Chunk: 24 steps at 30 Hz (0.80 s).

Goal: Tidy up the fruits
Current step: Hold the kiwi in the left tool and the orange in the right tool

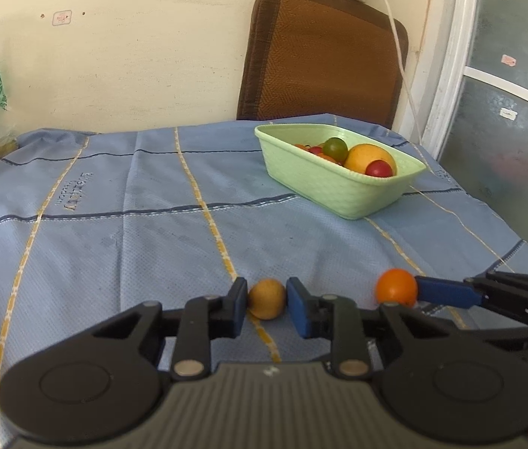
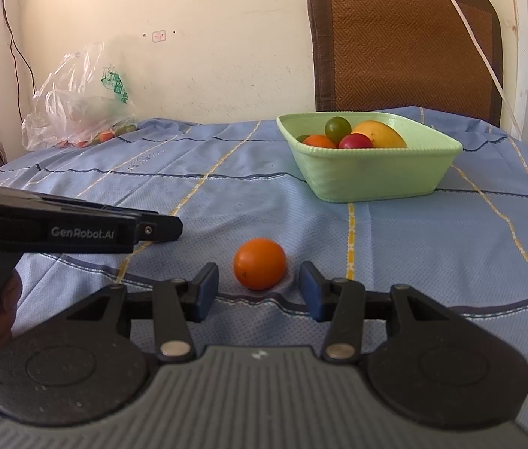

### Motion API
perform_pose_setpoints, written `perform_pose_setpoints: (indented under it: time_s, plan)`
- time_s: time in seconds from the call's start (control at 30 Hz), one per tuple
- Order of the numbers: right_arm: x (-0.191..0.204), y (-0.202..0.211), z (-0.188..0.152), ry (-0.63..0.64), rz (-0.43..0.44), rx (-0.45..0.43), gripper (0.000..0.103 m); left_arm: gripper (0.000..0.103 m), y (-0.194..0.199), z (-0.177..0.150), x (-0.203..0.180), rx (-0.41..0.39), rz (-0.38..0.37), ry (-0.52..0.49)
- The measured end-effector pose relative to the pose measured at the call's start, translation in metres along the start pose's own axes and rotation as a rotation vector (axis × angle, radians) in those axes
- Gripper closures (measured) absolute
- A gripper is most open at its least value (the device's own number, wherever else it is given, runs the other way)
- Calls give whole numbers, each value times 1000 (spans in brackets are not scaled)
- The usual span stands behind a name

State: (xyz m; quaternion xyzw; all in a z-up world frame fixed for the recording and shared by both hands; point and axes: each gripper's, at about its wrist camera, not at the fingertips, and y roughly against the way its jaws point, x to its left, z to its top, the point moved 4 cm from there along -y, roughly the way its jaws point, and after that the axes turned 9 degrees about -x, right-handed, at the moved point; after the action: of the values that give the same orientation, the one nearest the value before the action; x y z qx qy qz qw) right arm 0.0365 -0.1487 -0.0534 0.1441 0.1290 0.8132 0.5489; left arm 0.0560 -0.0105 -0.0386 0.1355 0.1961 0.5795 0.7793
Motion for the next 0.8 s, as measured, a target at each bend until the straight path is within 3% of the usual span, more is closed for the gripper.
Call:
perform_pose_setpoints:
  time_s: [0.43,0.63,0.7,0.73,0.8]
  plan:
    - [-2,1,1,-2,-14,-15,53,66,1,0,-1,-10,6,11]
    - [3,-3,3,15,3,-9,53,67,0,0,-2,-11,-1,19]
    - [5,-6,2,33,-4,6,56,75,0,-1,-3,-6,-2,11]
    - [6,-7,1,39,-9,8,59,79,-1,-1,-4,-4,-3,4]
    - [6,-8,2,43,-15,6,68,79,0,-2,-7,-5,-21,-8]
